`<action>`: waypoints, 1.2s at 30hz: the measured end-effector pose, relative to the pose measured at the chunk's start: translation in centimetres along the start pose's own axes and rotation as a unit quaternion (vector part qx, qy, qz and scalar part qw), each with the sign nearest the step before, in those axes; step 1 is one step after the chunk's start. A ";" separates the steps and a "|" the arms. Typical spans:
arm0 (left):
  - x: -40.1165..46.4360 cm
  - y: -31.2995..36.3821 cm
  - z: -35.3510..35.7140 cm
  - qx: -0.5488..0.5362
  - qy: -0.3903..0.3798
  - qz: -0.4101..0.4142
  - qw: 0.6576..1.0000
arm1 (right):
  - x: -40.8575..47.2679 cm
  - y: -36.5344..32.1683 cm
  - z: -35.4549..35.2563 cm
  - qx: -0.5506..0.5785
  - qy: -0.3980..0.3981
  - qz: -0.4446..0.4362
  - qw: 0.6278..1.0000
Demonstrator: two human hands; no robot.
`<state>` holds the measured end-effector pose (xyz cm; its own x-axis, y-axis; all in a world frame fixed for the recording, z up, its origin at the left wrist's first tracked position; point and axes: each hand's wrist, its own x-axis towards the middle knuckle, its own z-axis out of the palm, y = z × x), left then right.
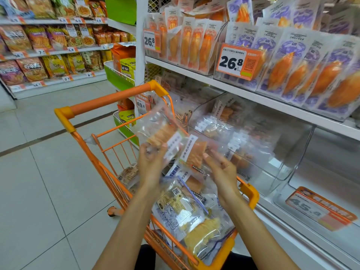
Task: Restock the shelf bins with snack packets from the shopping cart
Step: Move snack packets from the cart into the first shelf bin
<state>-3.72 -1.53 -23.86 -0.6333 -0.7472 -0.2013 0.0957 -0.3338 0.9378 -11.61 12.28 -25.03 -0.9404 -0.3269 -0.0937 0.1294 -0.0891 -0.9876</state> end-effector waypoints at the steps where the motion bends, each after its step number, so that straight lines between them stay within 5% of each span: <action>1: 0.3 0.4 -0.6 -0.014 0.018 0.017 1.000 | 0.1 -0.2 -0.3 -0.015 0.015 -0.039 0.999; 4: 0.9 1.6 -2.2 0.056 0.056 0.085 0.993 | 0.7 -1.5 -2.0 -0.034 0.032 -0.129 0.991; 6: 0.9 2.0 -2.6 0.134 0.016 0.101 0.986 | 1.0 -2.2 -3.2 -0.037 -0.020 -0.120 0.992; 9: 1.0 1.3 -2.4 0.160 -0.066 0.076 0.982 | 1.0 -2.3 -3.8 -0.081 -0.109 -0.092 0.986; 14: 1.4 1.3 -1.8 0.161 -0.078 0.037 0.983 | 0.7 -1.7 -3.0 -0.096 -0.106 -0.114 0.983; 19: 1.6 0.4 -1.0 0.129 -0.115 -0.032 0.984 | 1.1 -0.6 -3.1 -0.110 -0.151 -0.047 0.981; 24: 1.3 -0.7 -0.1 0.144 -0.145 -0.062 0.977 | 0.7 0.1 -1.8 -0.094 -0.085 -0.100 0.987; 30: 0.3 -1.8 1.2 0.237 -0.287 0.059 0.926 | -0.7 -1.2 -1.1 -0.133 -0.034 -0.247 0.959; 36: 2.6 -0.2 6.1 0.266 -0.334 0.144 0.893 | 2.1 -4.0 -5.7 -0.179 -0.059 -0.143 0.972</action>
<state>-10.09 0.09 -22.87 -0.9750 -0.1895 0.1159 0.0617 0.2702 0.9608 -15.88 17.31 -22.04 -0.8769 -0.4436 0.1849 -0.2687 0.1336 -0.9539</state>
